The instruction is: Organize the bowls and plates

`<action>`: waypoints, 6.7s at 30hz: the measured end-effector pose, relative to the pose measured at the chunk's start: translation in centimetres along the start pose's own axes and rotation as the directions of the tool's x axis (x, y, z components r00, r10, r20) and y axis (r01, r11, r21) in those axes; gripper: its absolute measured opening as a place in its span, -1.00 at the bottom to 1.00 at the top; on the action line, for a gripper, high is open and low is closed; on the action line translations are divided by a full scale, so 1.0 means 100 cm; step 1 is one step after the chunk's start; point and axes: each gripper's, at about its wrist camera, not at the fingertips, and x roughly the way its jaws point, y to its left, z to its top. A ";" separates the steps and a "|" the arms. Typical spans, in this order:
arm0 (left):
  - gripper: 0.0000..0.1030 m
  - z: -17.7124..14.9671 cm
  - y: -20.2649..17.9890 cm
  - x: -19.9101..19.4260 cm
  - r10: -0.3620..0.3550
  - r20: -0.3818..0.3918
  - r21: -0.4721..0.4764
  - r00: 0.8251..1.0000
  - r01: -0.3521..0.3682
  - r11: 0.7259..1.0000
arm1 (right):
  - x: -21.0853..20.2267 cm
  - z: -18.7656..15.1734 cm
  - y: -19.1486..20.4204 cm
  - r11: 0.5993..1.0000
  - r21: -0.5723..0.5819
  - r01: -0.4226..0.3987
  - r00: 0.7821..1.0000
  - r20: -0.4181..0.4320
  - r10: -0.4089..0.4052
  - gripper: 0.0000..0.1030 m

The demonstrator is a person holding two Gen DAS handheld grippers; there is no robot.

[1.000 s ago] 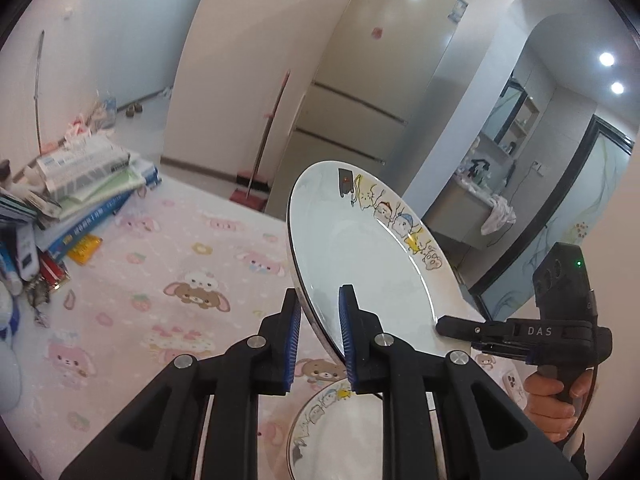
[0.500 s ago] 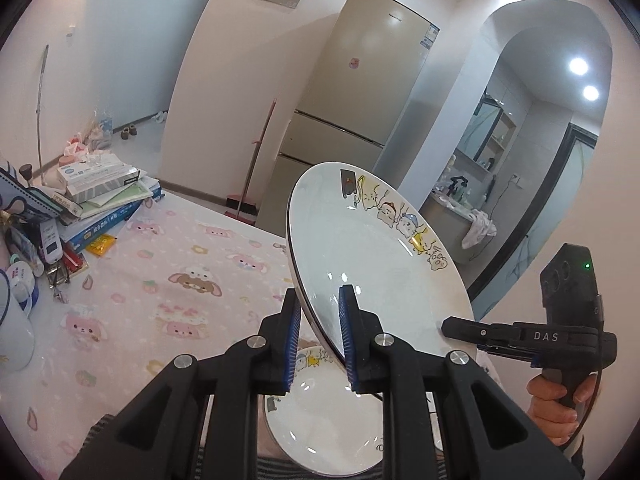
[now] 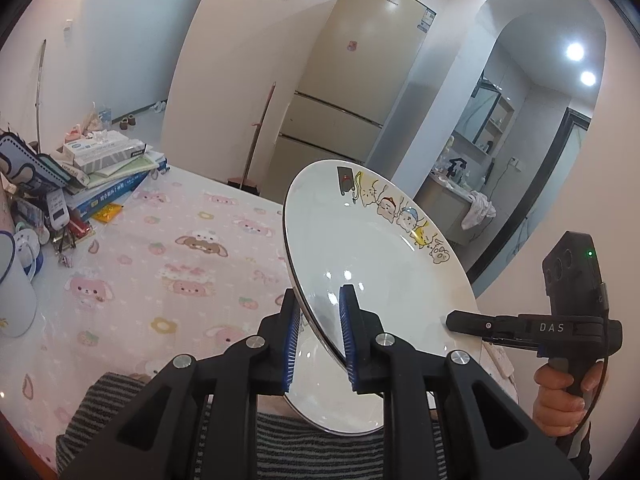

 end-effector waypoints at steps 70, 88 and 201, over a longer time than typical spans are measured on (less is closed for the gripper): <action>-0.56 -0.102 0.016 0.128 0.149 -0.263 0.096 0.953 -0.128 0.987 | 0.073 -0.082 -0.038 0.900 -0.030 0.435 0.888 -0.152 -0.434 -0.42; -0.52 -0.102 0.029 0.098 0.059 -0.232 0.022 0.971 -0.055 0.998 | 0.068 -0.088 -0.038 0.899 -0.012 0.438 0.891 -0.127 -0.436 -0.49; 0.15 -0.145 -0.139 0.176 -0.170 -0.497 -0.076 0.851 0.152 0.985 | -0.036 -0.122 -0.189 0.872 0.481 0.092 0.978 0.121 -0.169 0.16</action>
